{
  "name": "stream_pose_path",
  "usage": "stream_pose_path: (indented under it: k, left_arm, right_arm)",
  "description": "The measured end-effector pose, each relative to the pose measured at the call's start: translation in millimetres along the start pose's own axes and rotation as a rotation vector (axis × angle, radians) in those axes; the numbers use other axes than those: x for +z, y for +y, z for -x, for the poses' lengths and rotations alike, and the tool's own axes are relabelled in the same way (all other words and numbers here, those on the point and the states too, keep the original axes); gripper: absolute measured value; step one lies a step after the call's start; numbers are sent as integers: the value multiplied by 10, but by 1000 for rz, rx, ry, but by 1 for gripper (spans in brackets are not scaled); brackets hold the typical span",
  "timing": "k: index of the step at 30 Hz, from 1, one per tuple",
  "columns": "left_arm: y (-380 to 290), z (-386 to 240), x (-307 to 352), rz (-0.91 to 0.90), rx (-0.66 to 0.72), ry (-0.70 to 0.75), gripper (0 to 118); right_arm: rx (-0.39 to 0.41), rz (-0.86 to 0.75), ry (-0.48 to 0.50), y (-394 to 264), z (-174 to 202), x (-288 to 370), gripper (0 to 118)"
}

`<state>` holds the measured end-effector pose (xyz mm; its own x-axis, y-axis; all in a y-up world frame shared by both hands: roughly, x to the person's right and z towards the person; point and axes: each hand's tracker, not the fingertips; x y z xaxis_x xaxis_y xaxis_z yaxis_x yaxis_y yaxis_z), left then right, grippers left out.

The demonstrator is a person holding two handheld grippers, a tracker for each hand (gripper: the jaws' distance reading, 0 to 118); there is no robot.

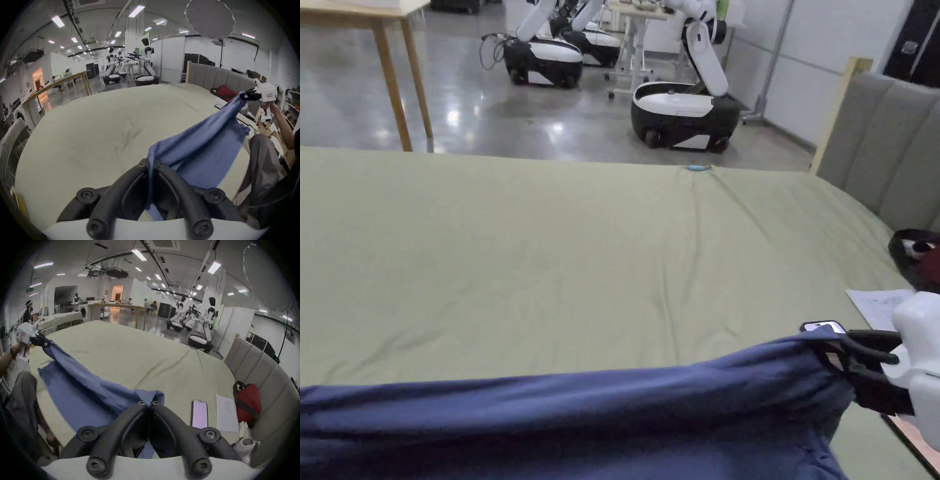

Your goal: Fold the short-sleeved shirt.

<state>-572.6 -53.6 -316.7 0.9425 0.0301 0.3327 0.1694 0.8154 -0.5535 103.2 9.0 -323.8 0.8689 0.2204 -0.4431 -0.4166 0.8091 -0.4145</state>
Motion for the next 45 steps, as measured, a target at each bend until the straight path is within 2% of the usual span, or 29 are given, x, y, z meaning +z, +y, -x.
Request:
stream_pose_path:
  k: [2,5,7,15,19,20,21,22,23,24,25,26,27,28,32,33,34,35,36,37,38,41,44,45]
  left_arm:
    - [-207,-81,90,15,-16,-19,1]
    - [-483,-156,105,51,-22,-67,1]
    - [-624,-181,81,65,-20,-75,1]
    - [-888,-190,-133,171,2,-85,1]
    - [-950,-199,-251,214,-3,-64,1]
    - [-950,-214,-265,214,-12,-59,7]
    - [-929,-237,-264,204,-41,-44,23]
    - [-899,-251,-225,162,-67,-12,55]
    - [-890,-258,-194,143,-72,-5,103]
    - [-885,-242,-180,150,-57,-2,118]
    - [-880,-193,-118,149,-2,26,118]
    - [-874,-164,-65,137,42,-5,118]
    - [-841,-125,66,89,69,-29,117]
    - [-786,-116,191,44,78,-6,117]
    - [-655,-115,717,-87,117,58,115]
    - [-632,-129,825,-123,135,44,106]
    - [-614,-164,939,-174,132,60,82]
    - [-611,-201,1009,-203,136,78,26]
    - [-596,-231,1058,-193,125,109,0]
    - [-541,-259,1105,-213,90,125,0]
    - [-528,-263,1112,-187,101,97,0]
    - [-617,-367,1072,-169,92,70,0]
    - [-649,-339,953,-124,128,25,0]
    - [-668,-297,856,-99,148,-7,0]
  right_arm:
    - [13,28,11,-183,122,163,2]
    - [-18,100,50,-468,235,260,3]
    - [-2,163,72,-656,308,254,4]
    - [37,427,46,-1160,294,-254,4]
    - [13,422,45,-1251,260,-433,4]
    - [12,421,43,-1259,265,-450,7]
    - [10,418,41,-1280,249,-431,15]
    - [10,407,31,-1274,253,-392,27]
    - [19,369,20,-1261,242,-328,56]
    - [14,299,12,-1250,228,-226,84]
    - [-29,265,-10,-1218,224,-85,84]
    - [-65,252,-22,-1177,211,22,96]
    - [-95,193,-63,-1119,198,210,110]
    - [-123,89,-70,-1053,187,437,118]
    - [-283,-81,-153,-841,228,1045,118]
    - [-313,-131,-149,-758,301,1189,117]
    - [-341,-188,-142,-741,342,1287,109]
    - [-359,-234,-129,-735,375,1350,83]
    - [-386,-260,-130,-720,413,1391,42]
    - [-396,-253,-128,-696,441,1391,0]
    - [-387,-255,-147,-697,459,1395,0]
    - [-341,-218,-110,-643,488,1354,0]
    - [-329,-208,-86,-594,528,1315,0]
    - [-321,-209,-76,-520,666,1330,0]
